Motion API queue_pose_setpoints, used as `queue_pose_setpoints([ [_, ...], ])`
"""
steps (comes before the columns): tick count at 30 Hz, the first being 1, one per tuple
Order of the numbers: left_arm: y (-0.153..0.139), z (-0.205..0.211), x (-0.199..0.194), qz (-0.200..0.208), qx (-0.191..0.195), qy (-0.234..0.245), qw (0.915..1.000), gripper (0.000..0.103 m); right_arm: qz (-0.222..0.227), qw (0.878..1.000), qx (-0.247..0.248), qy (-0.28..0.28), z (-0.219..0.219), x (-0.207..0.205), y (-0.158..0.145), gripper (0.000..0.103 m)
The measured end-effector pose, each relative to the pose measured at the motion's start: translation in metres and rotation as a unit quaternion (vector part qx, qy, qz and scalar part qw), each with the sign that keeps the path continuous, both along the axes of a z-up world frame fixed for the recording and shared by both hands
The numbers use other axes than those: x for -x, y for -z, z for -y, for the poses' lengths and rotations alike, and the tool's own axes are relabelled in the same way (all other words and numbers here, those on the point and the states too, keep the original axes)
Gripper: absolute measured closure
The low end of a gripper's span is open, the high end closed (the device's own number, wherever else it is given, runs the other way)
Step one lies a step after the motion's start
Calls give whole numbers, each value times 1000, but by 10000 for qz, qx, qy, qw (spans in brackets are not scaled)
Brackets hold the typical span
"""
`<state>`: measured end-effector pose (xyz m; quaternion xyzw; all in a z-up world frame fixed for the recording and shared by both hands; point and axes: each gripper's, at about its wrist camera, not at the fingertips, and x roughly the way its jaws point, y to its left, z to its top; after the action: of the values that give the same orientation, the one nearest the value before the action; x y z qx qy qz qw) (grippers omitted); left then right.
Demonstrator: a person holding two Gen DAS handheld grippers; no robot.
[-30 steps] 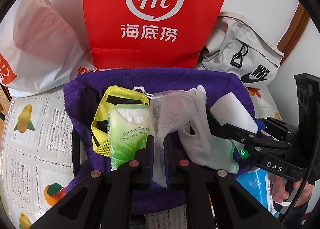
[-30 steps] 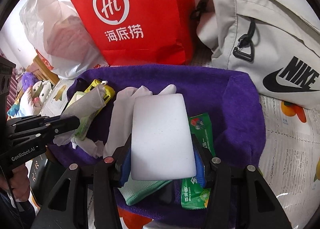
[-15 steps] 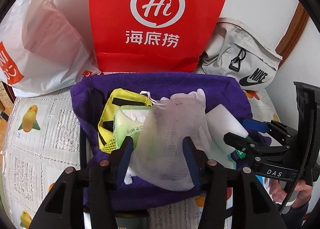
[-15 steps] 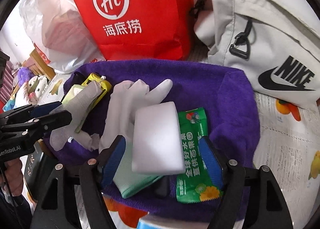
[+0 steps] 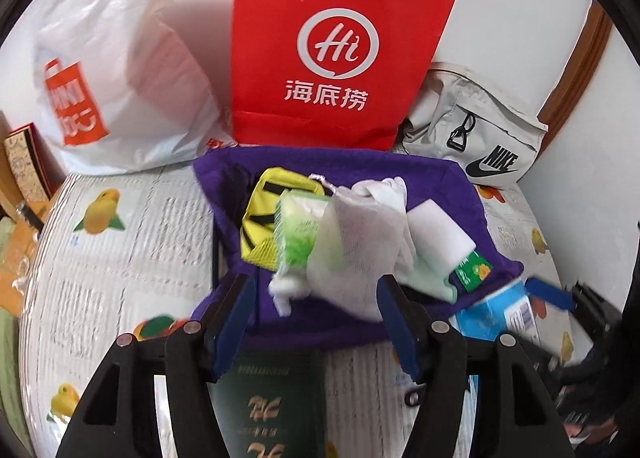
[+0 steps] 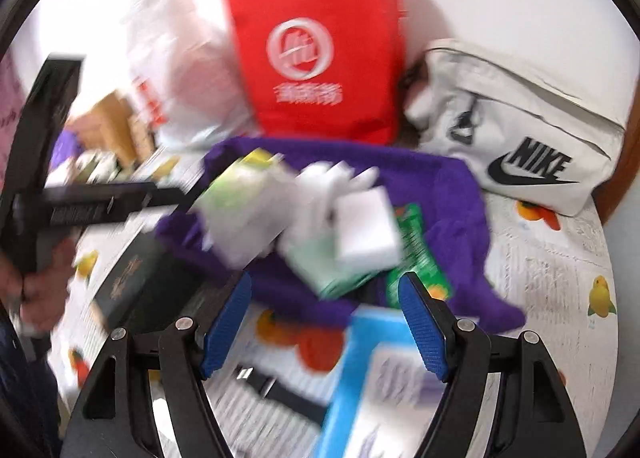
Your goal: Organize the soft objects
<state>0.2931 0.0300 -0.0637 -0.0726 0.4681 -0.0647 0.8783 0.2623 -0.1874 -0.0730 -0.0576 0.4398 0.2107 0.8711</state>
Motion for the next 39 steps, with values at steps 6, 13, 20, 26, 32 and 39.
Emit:
queue_pose_setpoints([
  [6,0,-17,27,33,91,-74,9999,42,-199,9959,564,-674,-37,42,29,30],
  [13,5,-37,48,76,324,-106,9994,42,-353,9848,1388,-979,-71,56,67,37],
  [20,4,-53,60,203,441,-160,9987,42,-359,9839,1622,-655,-71,43,88,37],
  [26,3,-67,68,296,673,-197,9971,42,-401,9853,1630,-302,-67,35,87,51],
  [32,7,-77,79,261,746,-238,9966,42,-458,9875,1449,-428,-76,38,83,92],
  [39,8,-88,92,239,796,-370,9959,42,-472,9954,810,-179,-65,42,61,99],
])
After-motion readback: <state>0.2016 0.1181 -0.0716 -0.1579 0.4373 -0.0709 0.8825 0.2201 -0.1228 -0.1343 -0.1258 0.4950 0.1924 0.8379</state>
